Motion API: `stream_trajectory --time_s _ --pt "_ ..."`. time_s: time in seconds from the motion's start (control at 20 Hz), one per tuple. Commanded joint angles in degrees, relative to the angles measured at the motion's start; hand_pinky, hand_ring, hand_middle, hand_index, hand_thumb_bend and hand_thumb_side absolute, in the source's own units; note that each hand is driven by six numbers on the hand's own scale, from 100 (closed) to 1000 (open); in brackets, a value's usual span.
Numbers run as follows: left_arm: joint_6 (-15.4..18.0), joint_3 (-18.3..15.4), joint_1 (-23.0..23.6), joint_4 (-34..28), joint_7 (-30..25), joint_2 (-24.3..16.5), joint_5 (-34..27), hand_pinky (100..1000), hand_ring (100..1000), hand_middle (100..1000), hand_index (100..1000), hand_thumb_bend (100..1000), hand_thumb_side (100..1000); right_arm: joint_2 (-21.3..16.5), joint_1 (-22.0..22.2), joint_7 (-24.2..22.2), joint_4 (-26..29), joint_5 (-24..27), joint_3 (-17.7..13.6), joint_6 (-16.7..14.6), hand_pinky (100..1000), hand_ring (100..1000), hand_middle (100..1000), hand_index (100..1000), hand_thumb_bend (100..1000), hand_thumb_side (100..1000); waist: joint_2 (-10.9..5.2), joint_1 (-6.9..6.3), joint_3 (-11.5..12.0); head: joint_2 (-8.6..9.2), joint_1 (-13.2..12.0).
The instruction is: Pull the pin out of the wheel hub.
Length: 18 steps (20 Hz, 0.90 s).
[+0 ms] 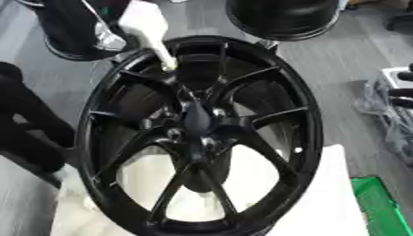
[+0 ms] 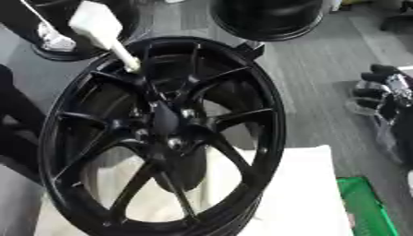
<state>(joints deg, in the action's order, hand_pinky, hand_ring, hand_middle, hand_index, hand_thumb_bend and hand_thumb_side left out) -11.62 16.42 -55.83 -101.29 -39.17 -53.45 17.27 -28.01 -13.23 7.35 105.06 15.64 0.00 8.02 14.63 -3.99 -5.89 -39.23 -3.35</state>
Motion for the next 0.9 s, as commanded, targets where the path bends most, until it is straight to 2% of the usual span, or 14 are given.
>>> stream_trajectory --time_s 0.05,0.3,0.45,0.6,0.7,0.9 --pt "-2.35 -5.79 2.39 -1.29 3.11 -5.71 -2.21 709 651 530 402 245 100 -1.76 -0.12 0.69 0.82 0.03 -1.11 -0.24 777 740 799 868 100 808 -1.22 0.28 0.45 -0.18 0.58" --pt "-5.23 -13.49 10.08 2.73 7.85 -9.15 -3.79 696 638 523 401 184 100 -2.06 0.84 1.83 0.95 0.04 -2.32 -0.57 776 740 798 868 100 806 -1.00 0.43 2.32 -0.16 1.95" --pt "-6.60 -18.07 14.66 6.37 10.66 -9.45 -1.90 695 636 523 403 169 100 -2.17 1.50 2.65 1.02 0.01 -3.16 -0.81 776 739 798 868 100 806 -0.82 0.61 3.48 -0.02 3.09" --pt "-6.44 -22.57 19.18 9.50 13.44 -8.59 0.29 695 635 523 404 156 100 -2.29 2.14 3.33 1.05 -0.06 -3.77 -0.99 776 740 798 868 100 804 -0.86 0.66 4.24 -0.12 3.57" --pt "-5.84 -24.20 22.27 11.22 15.34 -7.46 0.99 693 637 527 407 139 100 -2.33 2.37 3.59 1.05 -0.03 -3.99 -1.06 776 740 798 868 100 804 -0.95 0.70 4.43 -0.21 3.60" --pt "-4.66 -25.33 29.04 11.77 19.51 -4.58 2.09 685 633 524 410 108 100 -2.23 2.36 3.53 0.99 0.08 -3.83 -1.03 776 740 798 868 100 805 -1.17 0.79 4.05 -0.14 3.33"
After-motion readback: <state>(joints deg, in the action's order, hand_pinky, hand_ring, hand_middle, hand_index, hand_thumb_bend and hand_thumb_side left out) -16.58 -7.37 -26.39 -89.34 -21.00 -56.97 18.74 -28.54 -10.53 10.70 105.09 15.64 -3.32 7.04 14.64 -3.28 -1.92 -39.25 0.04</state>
